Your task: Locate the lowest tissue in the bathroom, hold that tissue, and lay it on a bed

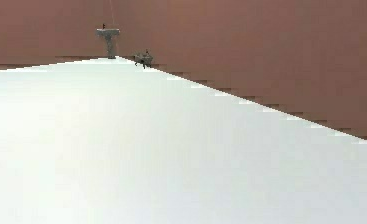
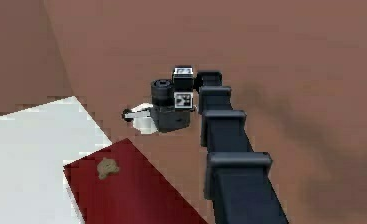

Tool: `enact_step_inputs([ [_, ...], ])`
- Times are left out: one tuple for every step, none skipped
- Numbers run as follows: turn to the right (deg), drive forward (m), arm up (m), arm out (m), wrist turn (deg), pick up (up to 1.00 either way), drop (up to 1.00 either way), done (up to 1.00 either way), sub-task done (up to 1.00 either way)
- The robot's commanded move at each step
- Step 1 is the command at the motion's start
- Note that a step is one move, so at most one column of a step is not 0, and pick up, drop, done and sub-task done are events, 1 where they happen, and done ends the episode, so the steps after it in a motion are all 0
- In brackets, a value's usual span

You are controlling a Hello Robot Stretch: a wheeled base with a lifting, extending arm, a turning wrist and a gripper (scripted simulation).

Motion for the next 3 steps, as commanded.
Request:
enact_step_inputs([
  [0.0,0.00,0.00,0.00,-45.0,0.00,0.00,0.00,0.00],
  [0.0,0.00,0.00,0.00,-45.0,0.00,0.00,0.00,0.00],
  [0.0,0.00,0.00,0.00,-15.0,0.00,0.00,0.00,0.00],
])
